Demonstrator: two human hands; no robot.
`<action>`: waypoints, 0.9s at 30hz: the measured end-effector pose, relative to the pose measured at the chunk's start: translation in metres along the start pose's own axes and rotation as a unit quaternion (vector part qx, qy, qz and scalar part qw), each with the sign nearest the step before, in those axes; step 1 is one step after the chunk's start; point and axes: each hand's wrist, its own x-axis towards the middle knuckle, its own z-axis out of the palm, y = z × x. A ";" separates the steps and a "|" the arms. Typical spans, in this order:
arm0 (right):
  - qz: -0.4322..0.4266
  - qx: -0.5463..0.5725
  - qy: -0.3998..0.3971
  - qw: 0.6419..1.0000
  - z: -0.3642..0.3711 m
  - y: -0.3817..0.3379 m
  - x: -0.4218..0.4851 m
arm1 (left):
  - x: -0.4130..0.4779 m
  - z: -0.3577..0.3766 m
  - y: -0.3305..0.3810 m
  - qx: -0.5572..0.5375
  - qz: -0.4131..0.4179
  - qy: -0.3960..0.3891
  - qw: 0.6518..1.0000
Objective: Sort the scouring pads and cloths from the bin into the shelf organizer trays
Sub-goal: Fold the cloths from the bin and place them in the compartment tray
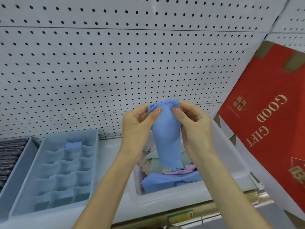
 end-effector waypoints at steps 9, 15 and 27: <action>0.003 0.028 -0.016 0.999 -0.002 -0.001 0.007 | 0.004 0.001 0.001 -0.005 -0.019 -0.052 0.998; 0.033 -0.039 -0.079 0.996 -0.013 -0.003 0.019 | 0.011 -0.001 0.001 0.012 -0.032 -0.060 0.998; -0.008 -0.124 -0.102 0.987 -0.014 -0.025 0.041 | 0.024 0.000 -0.008 0.027 -0.095 -0.160 0.982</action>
